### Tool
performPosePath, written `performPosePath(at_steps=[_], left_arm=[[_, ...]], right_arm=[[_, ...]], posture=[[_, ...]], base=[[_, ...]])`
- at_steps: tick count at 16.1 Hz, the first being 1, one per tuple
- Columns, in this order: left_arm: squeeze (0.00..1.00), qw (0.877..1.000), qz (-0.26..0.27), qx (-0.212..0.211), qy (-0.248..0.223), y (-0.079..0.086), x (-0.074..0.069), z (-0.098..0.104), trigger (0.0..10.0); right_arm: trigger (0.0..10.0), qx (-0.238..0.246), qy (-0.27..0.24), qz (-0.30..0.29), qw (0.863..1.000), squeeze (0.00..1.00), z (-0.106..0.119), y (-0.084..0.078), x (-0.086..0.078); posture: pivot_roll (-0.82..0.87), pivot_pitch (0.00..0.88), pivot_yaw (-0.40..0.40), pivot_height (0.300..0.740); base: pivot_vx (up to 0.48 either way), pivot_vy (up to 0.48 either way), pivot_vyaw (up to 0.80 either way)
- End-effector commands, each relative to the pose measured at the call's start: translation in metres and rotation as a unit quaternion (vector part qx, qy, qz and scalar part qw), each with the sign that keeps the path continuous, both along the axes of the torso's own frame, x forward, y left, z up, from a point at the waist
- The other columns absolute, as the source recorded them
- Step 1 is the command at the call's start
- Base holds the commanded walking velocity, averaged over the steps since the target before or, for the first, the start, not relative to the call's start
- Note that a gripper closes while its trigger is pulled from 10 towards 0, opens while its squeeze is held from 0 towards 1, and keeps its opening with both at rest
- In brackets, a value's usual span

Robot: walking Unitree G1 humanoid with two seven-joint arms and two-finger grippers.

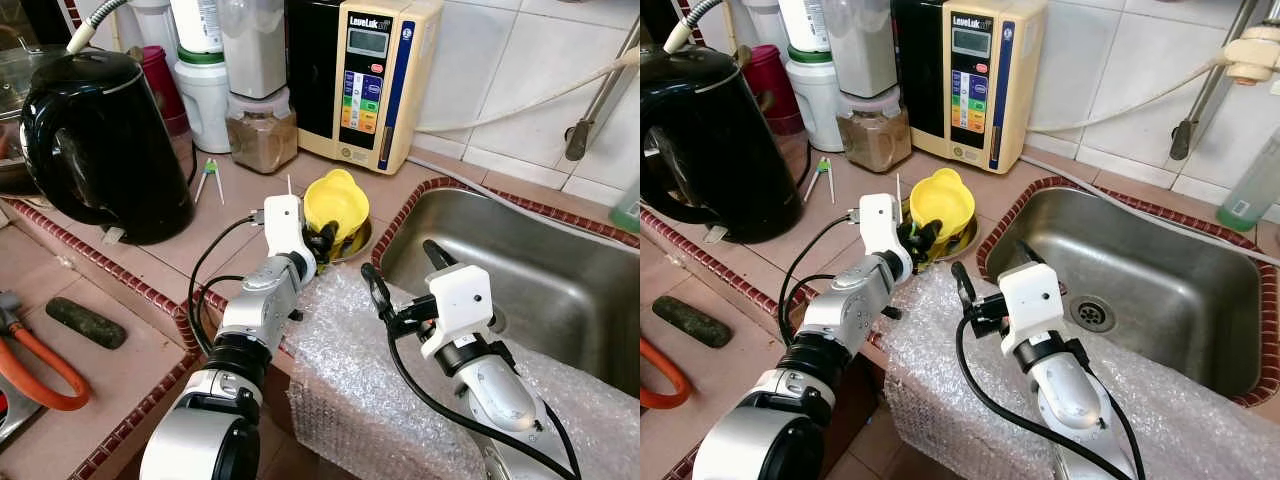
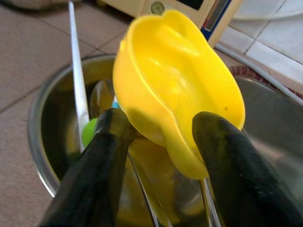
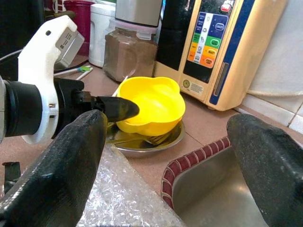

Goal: Kitchen organization

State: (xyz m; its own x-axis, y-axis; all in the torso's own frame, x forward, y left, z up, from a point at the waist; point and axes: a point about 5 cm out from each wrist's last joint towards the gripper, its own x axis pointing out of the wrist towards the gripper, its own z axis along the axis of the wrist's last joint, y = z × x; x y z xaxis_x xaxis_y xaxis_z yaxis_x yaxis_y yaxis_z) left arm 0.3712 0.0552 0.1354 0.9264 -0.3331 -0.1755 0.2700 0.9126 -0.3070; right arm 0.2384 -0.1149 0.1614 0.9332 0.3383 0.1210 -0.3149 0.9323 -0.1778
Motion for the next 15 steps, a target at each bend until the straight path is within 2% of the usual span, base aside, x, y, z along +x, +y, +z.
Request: performPosePath(at_steps=[1,5,8,10,12,13,14,15], left_arm=[[0.00,1.000,0.007,0.008,-0.009,0.002,0.000,0.001,0.0],[0.00,0.999,0.031,0.011,-0.017,0.014,-0.004,-0.007,0.0],[0.00,0.999,0.033,0.019,-0.020,0.017,-0.004,-0.006,0.0],[0.00,0.999,0.038,0.016,-0.029,0.020,-0.002,-0.002,0.0],[0.00,0.998,0.030,-0.003,-0.060,0.018,0.000,0.010,0.0],[0.00,0.997,0.025,-0.010,-0.076,0.015,0.001,0.017,8.5],[0.00,0.997,0.021,-0.012,-0.080,0.014,0.001,0.018,8.5],[0.00,0.996,0.007,-0.004,-0.091,0.009,0.001,0.021,10.0]], right_arm=[[10.0,0.005,-0.004,0.003,1.000,0.00,0.003,0.001,0.001],[10.0,0.007,-0.003,0.005,1.000,0.00,0.002,0.001,0.003],[10.0,0.004,-0.005,0.008,1.000,0.00,0.003,0.001,0.005],[10.0,0.006,-0.006,0.009,1.000,0.00,0.004,0.003,0.007],[10.0,0.009,-0.005,0.012,1.000,0.00,0.003,0.005,0.006],[10.0,0.009,-0.004,0.013,1.000,0.00,0.002,0.005,0.006],[10.0,0.009,-0.005,0.013,1.000,0.00,0.002,0.005,0.007],[10.0,0.008,-0.007,0.015,1.000,0.00,0.003,0.005,0.010]], posture=[[-0.03,0.000,0.002,0.740],[-0.02,0.000,-0.008,0.740],[-0.01,0.000,-0.013,0.740],[-0.01,0.000,-0.008,0.740],[-0.01,0.000,-0.011,0.740],[0.00,0.000,-0.013,0.740],[0.00,0.000,-0.013,0.740],[0.00,0.000,-0.014,0.740]], base=[[0.000,0.000,0.00],[0.000,0.000,0.00],[0.000,0.000,0.00],[0.000,0.000,0.00],[0.000,0.000,0.00],[0.000,0.000,0.00],[0.000,0.000,0.00],[0.000,0.000,0.00]])
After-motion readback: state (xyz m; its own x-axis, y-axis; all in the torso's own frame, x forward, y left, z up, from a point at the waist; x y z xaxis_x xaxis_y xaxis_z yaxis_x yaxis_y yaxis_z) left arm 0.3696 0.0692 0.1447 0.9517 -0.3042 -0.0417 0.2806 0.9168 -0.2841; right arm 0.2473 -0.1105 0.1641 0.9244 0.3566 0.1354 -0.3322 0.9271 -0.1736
